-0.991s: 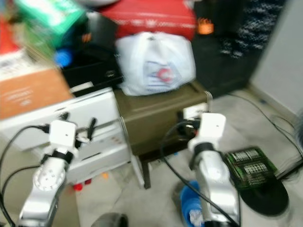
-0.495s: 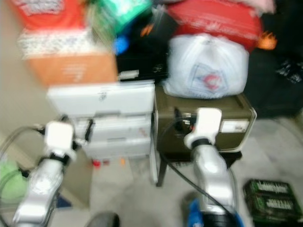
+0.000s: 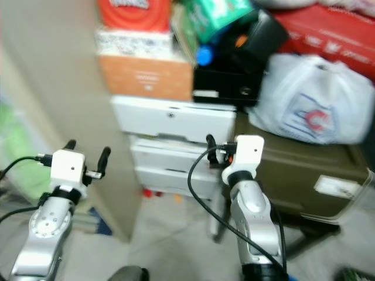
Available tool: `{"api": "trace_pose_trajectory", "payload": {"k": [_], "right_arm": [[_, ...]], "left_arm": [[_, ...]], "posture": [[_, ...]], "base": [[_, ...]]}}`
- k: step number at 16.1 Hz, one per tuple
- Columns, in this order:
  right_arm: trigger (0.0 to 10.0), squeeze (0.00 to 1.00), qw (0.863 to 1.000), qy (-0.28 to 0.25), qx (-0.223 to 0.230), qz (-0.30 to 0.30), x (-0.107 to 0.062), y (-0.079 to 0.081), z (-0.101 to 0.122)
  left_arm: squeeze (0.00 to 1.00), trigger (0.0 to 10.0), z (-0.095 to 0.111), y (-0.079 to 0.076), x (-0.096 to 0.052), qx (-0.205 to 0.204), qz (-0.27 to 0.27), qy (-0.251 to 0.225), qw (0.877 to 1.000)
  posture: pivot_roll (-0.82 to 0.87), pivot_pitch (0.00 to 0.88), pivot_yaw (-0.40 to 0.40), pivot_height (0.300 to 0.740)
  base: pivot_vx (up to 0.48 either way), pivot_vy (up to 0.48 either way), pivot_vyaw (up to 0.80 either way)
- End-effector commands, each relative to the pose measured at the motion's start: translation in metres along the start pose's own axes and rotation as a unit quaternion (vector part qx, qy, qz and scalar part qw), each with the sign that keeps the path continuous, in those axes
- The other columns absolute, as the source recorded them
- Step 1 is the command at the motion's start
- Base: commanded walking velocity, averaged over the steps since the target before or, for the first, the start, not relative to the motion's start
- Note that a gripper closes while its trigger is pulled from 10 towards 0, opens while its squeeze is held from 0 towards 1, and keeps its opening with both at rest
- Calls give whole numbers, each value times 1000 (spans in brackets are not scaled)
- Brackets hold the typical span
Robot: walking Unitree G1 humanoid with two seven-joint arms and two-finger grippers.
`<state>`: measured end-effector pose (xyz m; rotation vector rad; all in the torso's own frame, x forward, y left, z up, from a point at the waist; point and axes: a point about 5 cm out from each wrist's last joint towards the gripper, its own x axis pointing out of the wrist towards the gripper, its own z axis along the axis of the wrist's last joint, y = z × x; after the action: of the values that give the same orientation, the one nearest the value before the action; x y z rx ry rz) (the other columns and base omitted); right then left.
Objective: Clean up the room
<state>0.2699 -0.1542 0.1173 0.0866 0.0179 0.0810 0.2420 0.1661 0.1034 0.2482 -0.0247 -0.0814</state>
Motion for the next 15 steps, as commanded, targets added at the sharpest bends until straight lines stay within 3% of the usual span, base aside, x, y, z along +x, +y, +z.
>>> {"api": "trace_pose_trajectory", "payload": {"k": [1, 15], "right_arm": [[10000, 0, 1000, -5, 0, -2, 3, -1, 3], [10000, 0, 1000, -2, -1, 5, 5, 2, 2]], "left_arm": [[0, 10000, 2, 0, 1, 6, 1, -4, 1000], [0, 10000, 6, 3, 2, 6, 23, -2, 1000]], "posture": [[0, 0, -20, 740], [18, 0, -25, 740]], "base": [[0, 0, 800], [0, 0, 800]]}}
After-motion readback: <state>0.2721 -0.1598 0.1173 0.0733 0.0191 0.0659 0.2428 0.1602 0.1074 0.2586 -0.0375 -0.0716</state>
